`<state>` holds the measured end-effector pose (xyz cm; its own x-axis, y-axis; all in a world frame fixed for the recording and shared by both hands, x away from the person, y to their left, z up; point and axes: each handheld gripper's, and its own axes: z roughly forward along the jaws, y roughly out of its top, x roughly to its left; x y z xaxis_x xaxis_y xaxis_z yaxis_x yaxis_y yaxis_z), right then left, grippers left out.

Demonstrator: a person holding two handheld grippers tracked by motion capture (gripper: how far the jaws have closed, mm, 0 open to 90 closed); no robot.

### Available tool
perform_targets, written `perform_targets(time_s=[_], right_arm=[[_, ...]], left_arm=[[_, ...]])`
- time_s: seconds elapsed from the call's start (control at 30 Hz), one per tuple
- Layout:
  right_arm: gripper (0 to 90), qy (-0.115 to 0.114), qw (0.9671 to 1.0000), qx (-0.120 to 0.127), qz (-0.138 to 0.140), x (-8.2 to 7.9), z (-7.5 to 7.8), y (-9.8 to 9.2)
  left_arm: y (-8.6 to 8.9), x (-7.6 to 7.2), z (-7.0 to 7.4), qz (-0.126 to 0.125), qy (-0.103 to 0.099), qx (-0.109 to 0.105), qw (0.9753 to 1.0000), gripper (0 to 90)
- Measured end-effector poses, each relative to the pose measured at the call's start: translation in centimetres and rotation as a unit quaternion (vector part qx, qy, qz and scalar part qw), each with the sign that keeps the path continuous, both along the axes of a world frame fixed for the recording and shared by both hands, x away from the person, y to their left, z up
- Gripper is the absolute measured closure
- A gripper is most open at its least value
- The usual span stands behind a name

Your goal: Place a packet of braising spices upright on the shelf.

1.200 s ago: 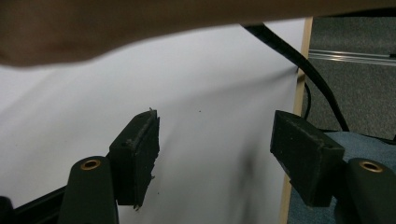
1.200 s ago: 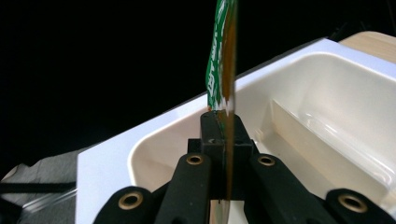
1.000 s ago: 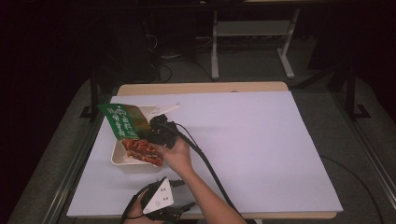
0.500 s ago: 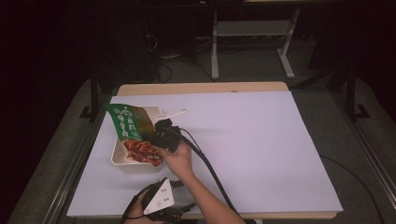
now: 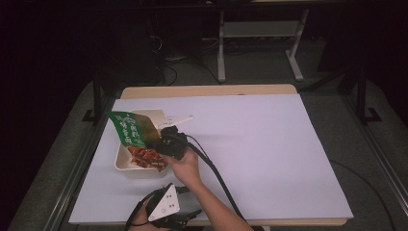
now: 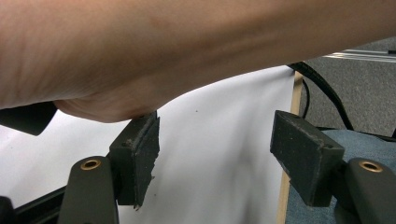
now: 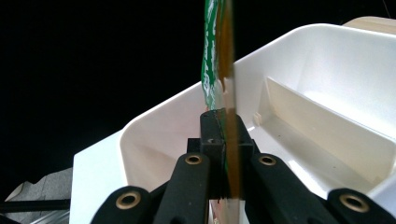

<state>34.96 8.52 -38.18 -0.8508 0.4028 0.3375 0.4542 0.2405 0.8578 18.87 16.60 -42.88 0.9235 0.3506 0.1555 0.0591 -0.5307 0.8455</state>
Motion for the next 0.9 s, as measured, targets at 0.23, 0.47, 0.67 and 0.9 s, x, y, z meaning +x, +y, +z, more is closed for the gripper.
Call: perform_targets(time_s=[0.23,0.47,0.67,0.9], right_arm=[[88.3,-0.004,1.0,-0.009,0.002,0.1,-0.2,-0.3],[88.3,0.005,0.9999,-0.011,0.002,0.5,-0.6,-0.7],[85.6,0.01,0.9997,-0.02,0.011,1.0,-0.6,-0.9],[64.5,0.008,0.9989,-0.045,0.012,1.0,-0.1,-1.5]], left_arm=[[0.0,0.0,0.0,-0.001,0.0,0.002,1.0,32.3],[-0.1,0.0,0.0,-0.002,-0.005,0.006,1.0,32.2],[-0.2,0.0,-0.1,-0.002,-0.003,0.005,1.0,32.2],[0.0,0.3,-0.1,0.005,0.001,0.004,1.0,31.5]])
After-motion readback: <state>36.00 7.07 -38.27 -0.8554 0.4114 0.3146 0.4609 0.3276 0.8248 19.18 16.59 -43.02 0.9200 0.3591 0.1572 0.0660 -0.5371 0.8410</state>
